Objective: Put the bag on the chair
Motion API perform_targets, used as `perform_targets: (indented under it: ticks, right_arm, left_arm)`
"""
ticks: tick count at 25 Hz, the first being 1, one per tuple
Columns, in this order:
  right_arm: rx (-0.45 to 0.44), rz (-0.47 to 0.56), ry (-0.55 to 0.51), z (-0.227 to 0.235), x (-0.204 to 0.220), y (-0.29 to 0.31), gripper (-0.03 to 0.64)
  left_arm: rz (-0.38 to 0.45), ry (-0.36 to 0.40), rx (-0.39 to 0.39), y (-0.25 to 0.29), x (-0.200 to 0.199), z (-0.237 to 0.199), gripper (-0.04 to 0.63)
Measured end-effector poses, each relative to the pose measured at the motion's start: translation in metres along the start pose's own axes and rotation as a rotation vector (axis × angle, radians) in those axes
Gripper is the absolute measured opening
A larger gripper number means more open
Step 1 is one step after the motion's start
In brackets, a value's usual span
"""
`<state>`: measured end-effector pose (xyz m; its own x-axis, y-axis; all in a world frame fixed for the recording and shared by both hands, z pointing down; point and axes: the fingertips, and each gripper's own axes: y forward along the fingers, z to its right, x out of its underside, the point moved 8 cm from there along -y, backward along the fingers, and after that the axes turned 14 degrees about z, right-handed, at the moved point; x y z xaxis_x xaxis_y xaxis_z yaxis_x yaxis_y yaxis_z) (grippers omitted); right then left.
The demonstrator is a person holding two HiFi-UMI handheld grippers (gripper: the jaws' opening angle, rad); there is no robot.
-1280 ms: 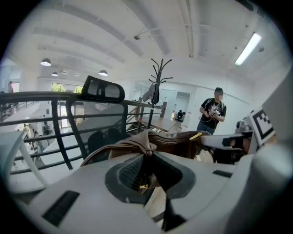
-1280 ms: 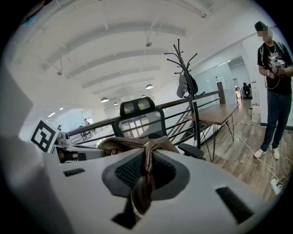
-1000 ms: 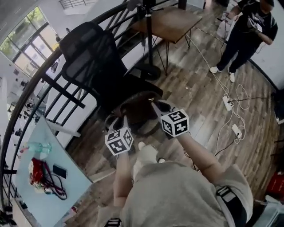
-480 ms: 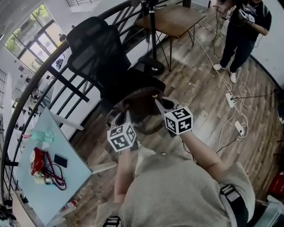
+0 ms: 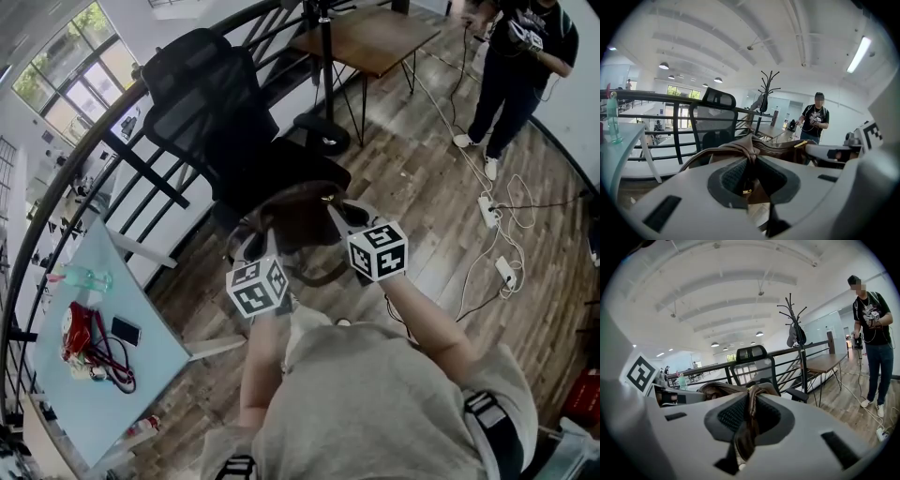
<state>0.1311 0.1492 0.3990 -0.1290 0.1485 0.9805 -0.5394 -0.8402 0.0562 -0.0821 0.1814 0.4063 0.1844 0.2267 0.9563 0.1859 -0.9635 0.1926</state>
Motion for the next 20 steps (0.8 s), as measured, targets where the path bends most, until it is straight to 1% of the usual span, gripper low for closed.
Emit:
perform_targets:
  ticks: [10, 17, 20]
  right_arm:
    - [0.016, -0.004, 0.011, 0.007, 0.002, -0.001, 0.031]
    - [0.029, -0.019, 0.024, 0.017, 0.005, 0.025, 0.031]
    - [0.032, -0.029, 0.023, 0.024, 0.008, 0.041, 0.031]
  left_arm:
    - [-0.002, -0.013, -0.007, 0.003, 0.005, 0.006, 0.048]
    - [-0.003, -0.021, -0.004, 0.031, 0.003, -0.005, 0.048]
    - [-0.006, -0.036, -0.005, 0.049, 0.004, -0.014, 0.048]
